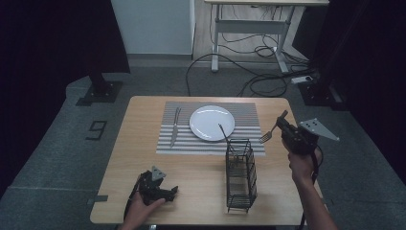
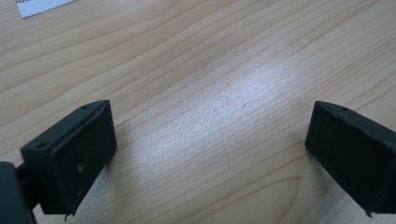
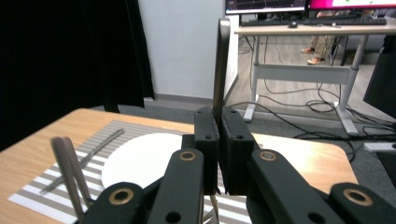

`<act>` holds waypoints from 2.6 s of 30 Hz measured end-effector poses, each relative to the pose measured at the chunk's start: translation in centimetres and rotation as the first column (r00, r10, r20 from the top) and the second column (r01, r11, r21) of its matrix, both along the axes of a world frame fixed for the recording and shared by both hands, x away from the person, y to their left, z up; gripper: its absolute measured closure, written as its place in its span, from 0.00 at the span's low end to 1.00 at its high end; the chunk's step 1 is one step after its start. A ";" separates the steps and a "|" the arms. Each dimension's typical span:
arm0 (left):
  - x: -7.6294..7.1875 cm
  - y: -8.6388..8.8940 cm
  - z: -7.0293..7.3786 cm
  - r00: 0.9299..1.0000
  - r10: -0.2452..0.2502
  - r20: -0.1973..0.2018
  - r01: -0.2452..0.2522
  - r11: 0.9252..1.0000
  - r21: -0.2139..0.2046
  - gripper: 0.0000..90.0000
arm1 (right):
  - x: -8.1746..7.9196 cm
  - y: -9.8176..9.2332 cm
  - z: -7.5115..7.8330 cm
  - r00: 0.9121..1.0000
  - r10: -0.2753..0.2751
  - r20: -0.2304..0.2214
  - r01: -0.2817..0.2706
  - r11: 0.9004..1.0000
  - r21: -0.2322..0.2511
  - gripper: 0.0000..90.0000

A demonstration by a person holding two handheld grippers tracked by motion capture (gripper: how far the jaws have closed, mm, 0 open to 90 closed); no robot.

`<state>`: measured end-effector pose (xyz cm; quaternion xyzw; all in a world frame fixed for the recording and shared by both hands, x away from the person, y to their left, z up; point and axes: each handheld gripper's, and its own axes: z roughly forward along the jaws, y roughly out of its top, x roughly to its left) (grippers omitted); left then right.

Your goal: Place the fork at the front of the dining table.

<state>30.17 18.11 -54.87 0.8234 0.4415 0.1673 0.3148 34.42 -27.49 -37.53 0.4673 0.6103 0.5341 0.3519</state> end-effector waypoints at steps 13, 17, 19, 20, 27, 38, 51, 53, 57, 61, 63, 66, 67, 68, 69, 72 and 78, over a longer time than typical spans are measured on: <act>0.0 0.0 0.0 1.000 -0.001 -0.001 0.001 1.000 0.000 0.02 | 3.3 1.2 -4.0 0.996 -0.025 -0.086 0.021 0.999 -0.051 0.96; 0.0 0.0 0.0 1.000 0.001 0.000 -0.001 1.000 0.000 0.02 | 4.3 1.5 -5.2 0.994 -0.031 -0.106 0.024 0.998 -0.066 0.96; 0.0 0.0 0.0 1.000 0.000 -0.001 0.000 1.000 -0.001 0.02 | 4.5 1.7 -5.4 0.993 -0.032 -0.110 0.025 0.997 -0.067 0.96; 0.0 0.0 0.0 1.000 0.000 0.000 0.000 1.000 -0.001 0.02 | 4.7 1.8 -5.7 0.993 -0.032 -0.115 0.024 0.997 -0.072 0.96; 0.0 0.0 0.0 1.000 0.001 0.000 -0.001 1.000 -0.001 0.02 | 6.2 2.8 -7.8 0.989 -0.037 -0.144 0.022 0.994 -0.105 0.96; 0.0 0.0 0.0 1.000 0.001 0.000 -0.001 1.000 -0.001 0.02 | 7.3 3.3 -8.9 0.988 -0.047 -0.145 0.029 0.992 -0.125 0.96; 0.0 0.0 0.0 1.000 0.001 0.000 -0.001 1.000 -0.001 0.02 | 8.1 3.2 -10.1 0.980 -0.043 -0.194 0.017 0.991 -0.133 0.94; 0.0 0.0 0.0 1.000 0.001 0.000 -0.001 1.000 -0.002 0.02 | 8.3 3.1 -10.2 0.980 -0.045 -0.193 0.021 0.992 -0.123 0.95; 0.0 0.0 0.0 1.000 0.001 0.000 -0.001 1.000 -0.002 0.02 | 8.6 3.1 -10.3 0.981 -0.042 -0.190 0.019 0.992 -0.123 0.95; 0.0 0.0 0.0 1.000 0.001 0.000 -0.001 1.000 -0.002 0.02 | 8.9 3.4 -10.5 0.981 -0.040 -0.192 0.014 0.991 -0.135 0.95; 0.0 0.0 0.0 1.000 0.001 0.000 -0.001 1.000 -0.002 0.02 | 8.9 3.5 -10.6 0.980 -0.036 -0.195 0.009 0.991 -0.137 0.95; 0.0 0.0 0.0 1.000 0.001 0.000 -0.001 1.000 -0.002 0.02 | 9.1 3.5 -10.8 0.978 -0.034 -0.205 0.006 0.991 -0.137 0.95; 0.0 0.0 0.0 1.000 0.001 0.000 -0.001 1.000 -0.002 0.02 | 9.2 3.5 -10.9 0.977 -0.035 -0.208 0.006 0.990 -0.139 0.95; 0.0 0.0 0.0 1.000 0.001 0.000 -0.001 1.000 -0.002 0.02 | 9.3 3.5 -11.0 0.977 -0.037 -0.212 0.006 0.990 -0.142 0.95; 0.0 0.0 0.0 1.000 0.001 0.000 -0.001 1.000 -0.002 0.02 | 9.4 3.5 -11.1 0.976 -0.039 -0.215 0.008 0.990 -0.143 0.95; 0.0 0.0 0.0 1.000 0.001 0.000 -0.001 1.000 -0.002 0.02 | 9.6 3.5 -11.3 0.974 -0.047 -0.221 0.015 0.990 -0.144 0.95; 0.0 0.0 0.0 1.000 0.001 -0.001 -0.001 1.000 -0.001 0.02 | 10.0 3.3 -11.6 0.974 -0.054 -0.220 0.022 0.989 -0.146 0.95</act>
